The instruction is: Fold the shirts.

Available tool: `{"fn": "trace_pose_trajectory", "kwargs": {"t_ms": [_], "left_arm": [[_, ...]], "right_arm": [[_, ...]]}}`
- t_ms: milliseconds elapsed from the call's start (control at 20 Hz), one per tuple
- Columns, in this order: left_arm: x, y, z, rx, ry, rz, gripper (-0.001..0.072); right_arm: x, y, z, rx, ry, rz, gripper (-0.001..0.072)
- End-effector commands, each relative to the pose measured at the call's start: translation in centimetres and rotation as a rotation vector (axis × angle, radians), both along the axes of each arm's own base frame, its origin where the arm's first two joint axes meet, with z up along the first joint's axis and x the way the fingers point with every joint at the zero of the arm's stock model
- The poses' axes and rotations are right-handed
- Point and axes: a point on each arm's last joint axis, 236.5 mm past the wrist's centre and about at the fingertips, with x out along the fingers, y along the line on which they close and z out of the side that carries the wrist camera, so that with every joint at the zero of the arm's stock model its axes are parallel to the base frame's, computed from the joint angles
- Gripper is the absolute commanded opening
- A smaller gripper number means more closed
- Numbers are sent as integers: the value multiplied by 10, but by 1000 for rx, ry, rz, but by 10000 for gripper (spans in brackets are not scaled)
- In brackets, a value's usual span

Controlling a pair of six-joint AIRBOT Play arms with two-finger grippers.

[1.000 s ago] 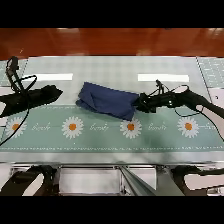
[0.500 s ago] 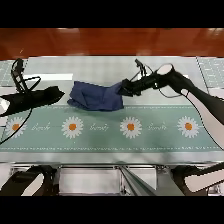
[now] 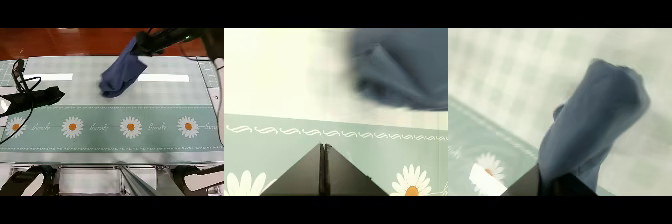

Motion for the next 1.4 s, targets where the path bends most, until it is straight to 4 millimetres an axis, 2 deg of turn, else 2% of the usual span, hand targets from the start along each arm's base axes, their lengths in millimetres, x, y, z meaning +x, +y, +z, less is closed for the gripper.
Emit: {"fn": "trace_pose_trajectory", "kwargs": {"t_ms": [0,200,400,500,600,750,900,1050,1150,1250,1300,1350], "left_arm": [[-4,-2,-3,0,19,-13,19],[-5,-2,-3,-1,22,-15,19],[-5,-2,-3,-1,22,-15,19],[-5,-2,-3,0,22,-15,19],[-5,-2,-3,0,20,-14,19],[0,0,0,0,0,-1,19],[6,3,4,1,-28,17,19],[10,4,7,2,-47,29,19],[12,5,8,2,-55,34,19],[12,5,8,3,-55,34,19],[13,6,8,3,-57,36,19],[14,6,8,3,-61,40,19]], "right_arm": [[-6,-83,40,-76,-34,-152,34],[-24,-191,71,-98,-51,-364,33],[-59,-285,76,-46,23,-532,32],[-86,-326,67,-52,94,-614,32],[-121,-362,48,-72,210,-699,32],[-168,-399,18,-118,335,-856,32],[-228,-416,-23,-170,508,-979,32],[-307,-422,-68,-260,743,-1105,34],[-351,-416,-91,-282,885,-1168,35],[-383,-398,-114,-254,997,-1194,35],[-394,-386,-125,-224,1042,-1194,75],[-401,-376,-134,-203,1075,-1188,253]]}}
